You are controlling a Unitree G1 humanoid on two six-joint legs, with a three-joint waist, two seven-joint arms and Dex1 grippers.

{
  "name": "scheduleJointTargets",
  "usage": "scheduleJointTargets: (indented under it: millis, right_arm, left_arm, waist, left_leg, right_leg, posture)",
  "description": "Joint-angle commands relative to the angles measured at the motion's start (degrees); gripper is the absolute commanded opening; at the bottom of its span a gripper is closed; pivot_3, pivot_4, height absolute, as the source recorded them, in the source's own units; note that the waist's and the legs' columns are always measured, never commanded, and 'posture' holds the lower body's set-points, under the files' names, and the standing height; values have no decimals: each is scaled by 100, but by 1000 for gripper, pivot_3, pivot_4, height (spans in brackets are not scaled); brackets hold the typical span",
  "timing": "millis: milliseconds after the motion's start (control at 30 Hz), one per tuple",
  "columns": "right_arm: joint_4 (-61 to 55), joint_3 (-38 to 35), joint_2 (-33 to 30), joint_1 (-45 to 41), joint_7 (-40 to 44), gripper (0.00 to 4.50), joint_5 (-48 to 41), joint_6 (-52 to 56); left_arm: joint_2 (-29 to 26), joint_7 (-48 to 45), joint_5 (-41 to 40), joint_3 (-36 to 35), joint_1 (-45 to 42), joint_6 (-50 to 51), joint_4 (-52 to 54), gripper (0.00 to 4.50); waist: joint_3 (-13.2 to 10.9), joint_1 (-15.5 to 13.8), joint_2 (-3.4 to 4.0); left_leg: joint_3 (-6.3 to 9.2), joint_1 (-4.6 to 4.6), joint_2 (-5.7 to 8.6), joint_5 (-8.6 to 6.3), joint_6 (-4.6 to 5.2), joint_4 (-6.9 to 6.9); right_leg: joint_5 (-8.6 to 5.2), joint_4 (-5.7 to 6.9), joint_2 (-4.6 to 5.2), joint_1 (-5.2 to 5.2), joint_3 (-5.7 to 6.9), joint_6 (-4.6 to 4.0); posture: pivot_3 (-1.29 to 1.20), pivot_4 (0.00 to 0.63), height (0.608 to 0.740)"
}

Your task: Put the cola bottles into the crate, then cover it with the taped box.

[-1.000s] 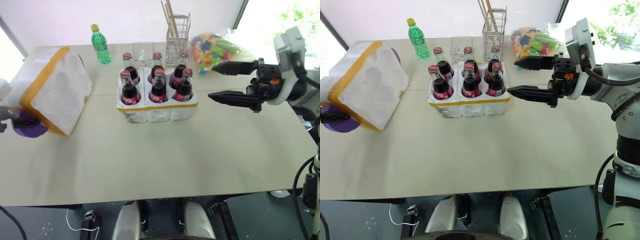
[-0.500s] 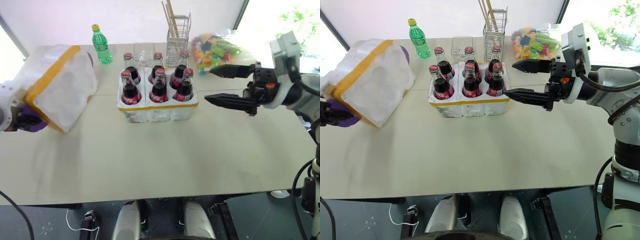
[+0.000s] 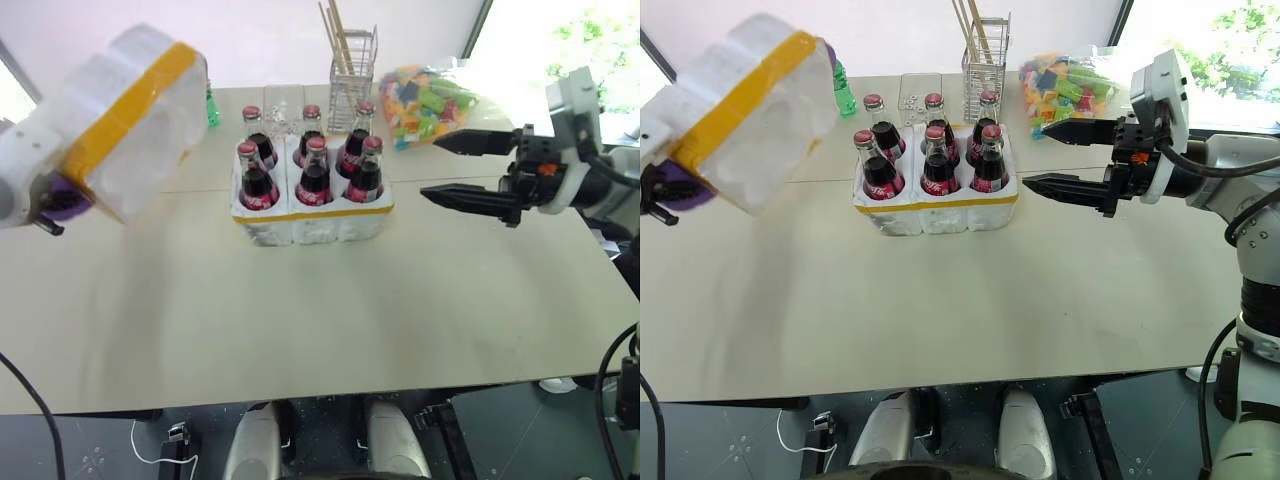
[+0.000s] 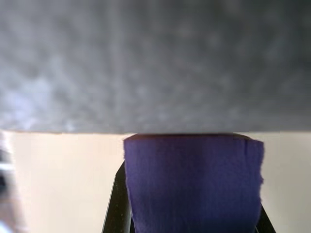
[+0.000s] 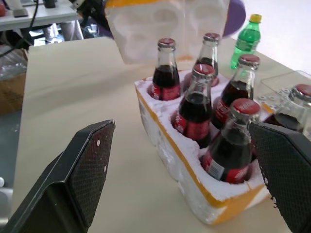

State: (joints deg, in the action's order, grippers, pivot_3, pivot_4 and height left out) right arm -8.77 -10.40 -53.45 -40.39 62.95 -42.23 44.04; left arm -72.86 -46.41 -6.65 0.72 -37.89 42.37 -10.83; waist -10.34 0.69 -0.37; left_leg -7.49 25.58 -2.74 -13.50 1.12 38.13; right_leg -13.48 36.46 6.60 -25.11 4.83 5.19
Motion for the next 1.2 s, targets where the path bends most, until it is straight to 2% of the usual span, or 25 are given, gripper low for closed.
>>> scheduleJointTargets:
  millis: [33, 233, 367, 633, 933, 1200]
  right_arm:
    - [-72, -185, -103, -85, -12, 4500, -54, -22]
    - [-179, -364, -74, -2, -270, 4500, -190, 170]
    - [-251, -481, -84, 80, -434, 4500, -278, 265]
    - [-490, -727, -18, 291, -784, 4500, -504, 484]
    - [-716, -912, 122, 418, -1235, 4500, -751, 614]
    - [-958, -1004, 63, 751, -1399, 4500, -876, 585]
  left_arm:
    - [100, 568, 241, -595, -43, -711, 437, 367]
    - [720, 1246, 658, -561, -390, -1812, 995, 367]
    - [1002, 1486, 1216, -191, -691, -2784, 1117, 367]
    - [1651, 1525, 2353, 761, -1100, -3903, 963, 367]
    - [1706, 2303, 4412, 1656, -1227, -5393, 258, 367]
    - [1687, 2687, 4938, 1468, -1106, -5844, 192, 367]
  waist:
    - [0, -8, 0]
    - [1, -112, -2]
    - [1, -149, -2]
    - [2, -145, -3]
    - [3, -153, -4]
    - [4, -142, -5]
  left_leg:
    - [-1, 0, 0, 0, 0, 1]
    - [-1, -4, 3, -1, 2, 9]
    - [-2, -4, 4, 0, 1, 10]
    - [-2, -11, 7, 1, 2, 12]
    - [-2, -13, 5, -2, 7, 12]
    - [-1, -15, 4, -8, 18, 14]
  right_leg:
    - [0, 0, 0, 0, 0, 0]
    - [3, 0, 4, 10, -1, 5]
    - [4, 0, 2, 11, -1, 6]
    - [5, -1, 0, 21, -1, 8]
    - [5, 0, -1, 21, -1, 8]
    - [6, 0, 1, 25, -1, 10]
  posture:
    - [0, 150, 736]
    - [0, 150, 736]
    - [0, 150, 736]
    - [0, 150, 736]
    - [0, 150, 736]
    - [0, 150, 736]
